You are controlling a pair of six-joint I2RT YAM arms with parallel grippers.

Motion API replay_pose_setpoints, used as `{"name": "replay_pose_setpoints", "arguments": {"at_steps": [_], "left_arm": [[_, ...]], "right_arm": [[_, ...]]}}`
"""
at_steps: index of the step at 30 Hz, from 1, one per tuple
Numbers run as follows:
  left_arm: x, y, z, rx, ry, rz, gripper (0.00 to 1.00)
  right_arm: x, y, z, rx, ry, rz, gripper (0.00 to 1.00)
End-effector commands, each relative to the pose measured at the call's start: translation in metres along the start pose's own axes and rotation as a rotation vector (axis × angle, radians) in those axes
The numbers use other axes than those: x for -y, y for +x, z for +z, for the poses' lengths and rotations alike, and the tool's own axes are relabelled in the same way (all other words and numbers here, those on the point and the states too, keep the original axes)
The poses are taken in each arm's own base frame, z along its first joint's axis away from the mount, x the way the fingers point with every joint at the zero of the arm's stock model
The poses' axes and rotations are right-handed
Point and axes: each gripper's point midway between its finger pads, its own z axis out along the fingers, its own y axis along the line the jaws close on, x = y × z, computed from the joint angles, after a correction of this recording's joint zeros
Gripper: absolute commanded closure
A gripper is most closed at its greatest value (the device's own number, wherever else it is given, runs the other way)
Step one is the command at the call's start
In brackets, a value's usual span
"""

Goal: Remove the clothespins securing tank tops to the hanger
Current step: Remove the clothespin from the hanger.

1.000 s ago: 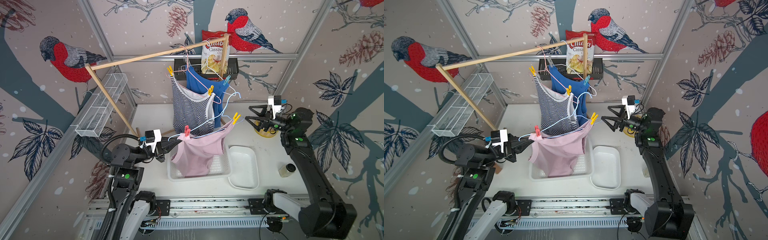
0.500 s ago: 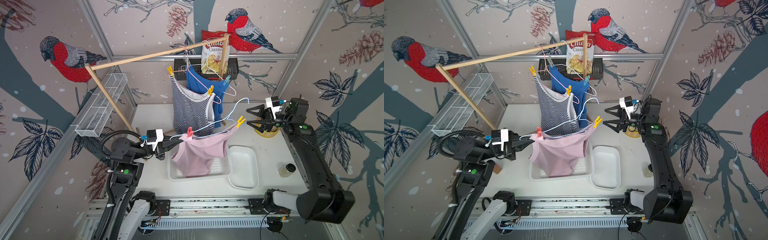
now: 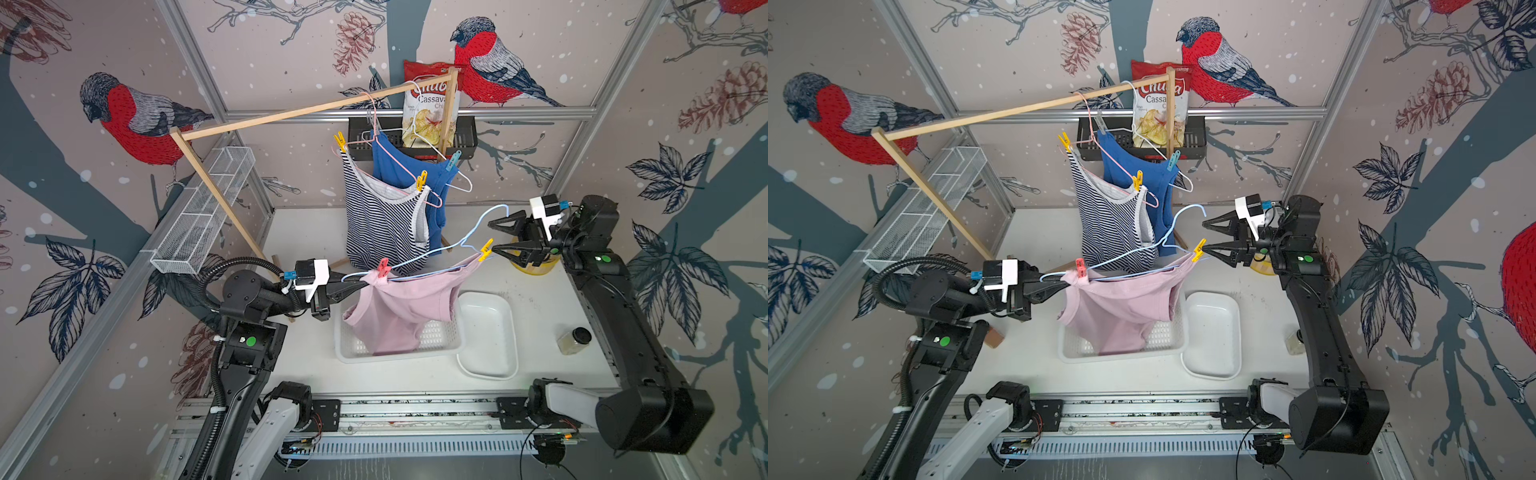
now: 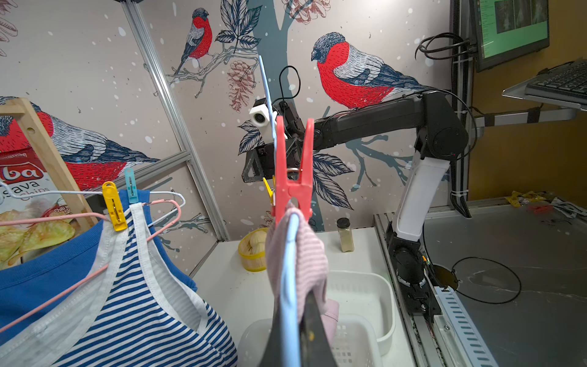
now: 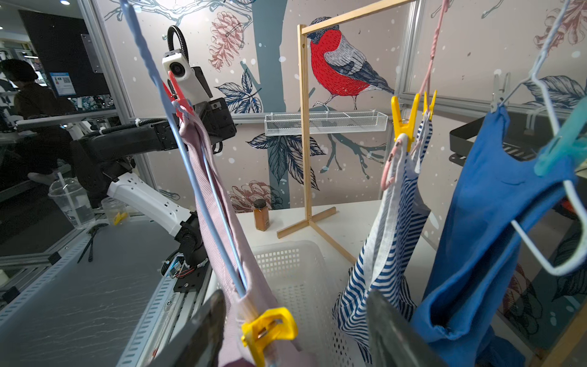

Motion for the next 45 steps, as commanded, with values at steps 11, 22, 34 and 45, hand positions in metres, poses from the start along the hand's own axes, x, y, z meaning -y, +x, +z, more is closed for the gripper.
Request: {"name": "replay_pose_setpoints", "arguments": {"at_steps": [11, 22, 34, 45], "left_arm": [[-0.002, -0.016, 0.001, 0.020, -0.009, 0.069, 1.00], [-0.001, -0.017, 0.001, 0.022, -0.005, 0.068, 1.00], [-0.001, -0.015, 0.001, 0.019, -0.007, 0.061, 1.00], [-0.003, 0.002, 0.001, -0.011, -0.035, 0.019, 1.00]], "right_arm": [[-0.030, -0.001, 0.003, 0.017, -0.109, -0.023, 0.45], [-0.036, -0.003, 0.006, 0.019, -0.124, -0.050, 0.89], [-0.037, -0.003, 0.006, 0.021, -0.121, -0.058, 1.00], [-0.032, -0.044, -0.002, 0.023, -0.083, -0.129, 1.00]]}}
